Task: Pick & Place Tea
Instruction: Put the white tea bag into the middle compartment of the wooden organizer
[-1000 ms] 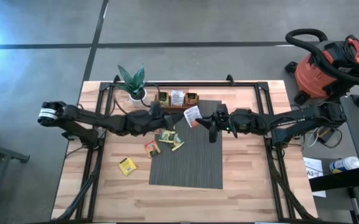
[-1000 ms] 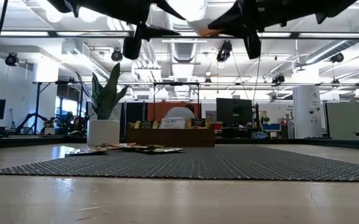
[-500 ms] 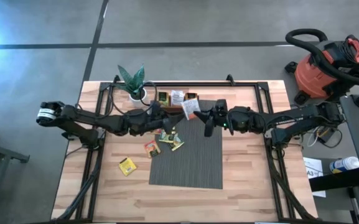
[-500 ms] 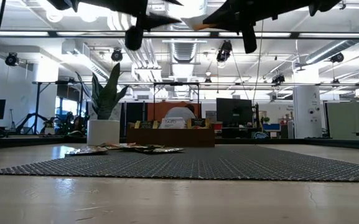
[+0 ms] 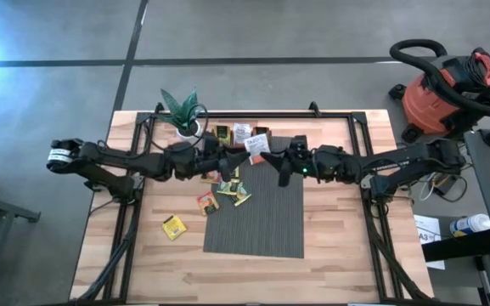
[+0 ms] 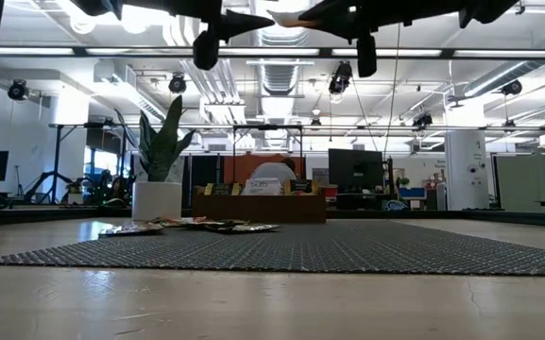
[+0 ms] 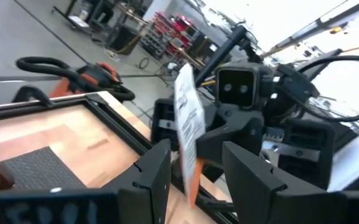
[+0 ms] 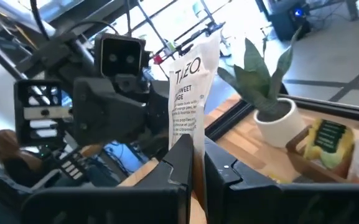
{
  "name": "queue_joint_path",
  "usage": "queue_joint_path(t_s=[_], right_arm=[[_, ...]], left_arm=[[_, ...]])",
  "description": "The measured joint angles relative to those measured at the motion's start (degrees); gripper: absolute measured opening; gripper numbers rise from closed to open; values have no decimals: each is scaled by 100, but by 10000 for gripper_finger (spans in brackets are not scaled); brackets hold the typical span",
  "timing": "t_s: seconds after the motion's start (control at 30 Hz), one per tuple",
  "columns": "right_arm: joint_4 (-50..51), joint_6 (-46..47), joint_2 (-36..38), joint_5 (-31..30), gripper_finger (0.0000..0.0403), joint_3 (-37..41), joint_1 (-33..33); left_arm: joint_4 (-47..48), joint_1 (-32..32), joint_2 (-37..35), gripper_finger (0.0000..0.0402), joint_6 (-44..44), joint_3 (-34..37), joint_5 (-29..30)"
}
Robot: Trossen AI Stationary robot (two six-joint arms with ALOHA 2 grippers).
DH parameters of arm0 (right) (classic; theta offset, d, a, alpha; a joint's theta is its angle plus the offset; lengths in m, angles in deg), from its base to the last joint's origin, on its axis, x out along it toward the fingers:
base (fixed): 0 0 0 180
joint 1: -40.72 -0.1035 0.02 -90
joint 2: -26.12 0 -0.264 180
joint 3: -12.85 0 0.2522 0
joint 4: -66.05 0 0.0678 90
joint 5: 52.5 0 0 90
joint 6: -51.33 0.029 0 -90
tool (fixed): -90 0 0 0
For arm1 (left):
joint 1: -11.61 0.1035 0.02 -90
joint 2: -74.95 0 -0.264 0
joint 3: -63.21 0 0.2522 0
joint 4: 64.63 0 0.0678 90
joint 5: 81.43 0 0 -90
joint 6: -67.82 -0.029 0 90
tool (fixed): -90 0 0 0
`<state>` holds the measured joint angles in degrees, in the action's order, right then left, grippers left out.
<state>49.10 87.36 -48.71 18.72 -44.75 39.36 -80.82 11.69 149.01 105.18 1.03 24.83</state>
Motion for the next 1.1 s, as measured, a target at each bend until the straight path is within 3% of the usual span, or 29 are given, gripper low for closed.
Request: queue_joint_path(t_s=[0.3,0.47,0.77,0.9,1.1], right_arm=[[-152,-42,-514,128,13,-418,-3],[-4,-301,-663,126,13,-678,-1],[1087,-373,-636,128,13,-995,-1],[1305,-718,-638,126,13,-1118,2],[2427,-1165,-629,128,24,-1587,2]], left_arm=[[22,122,26,134,-52,0,-503],[307,120,14,102,-70,2,-525],[509,132,-84,13,-327,7,-463],[597,146,-98,7,-346,7,-440],[665,196,-98,6,-549,7,-474]])
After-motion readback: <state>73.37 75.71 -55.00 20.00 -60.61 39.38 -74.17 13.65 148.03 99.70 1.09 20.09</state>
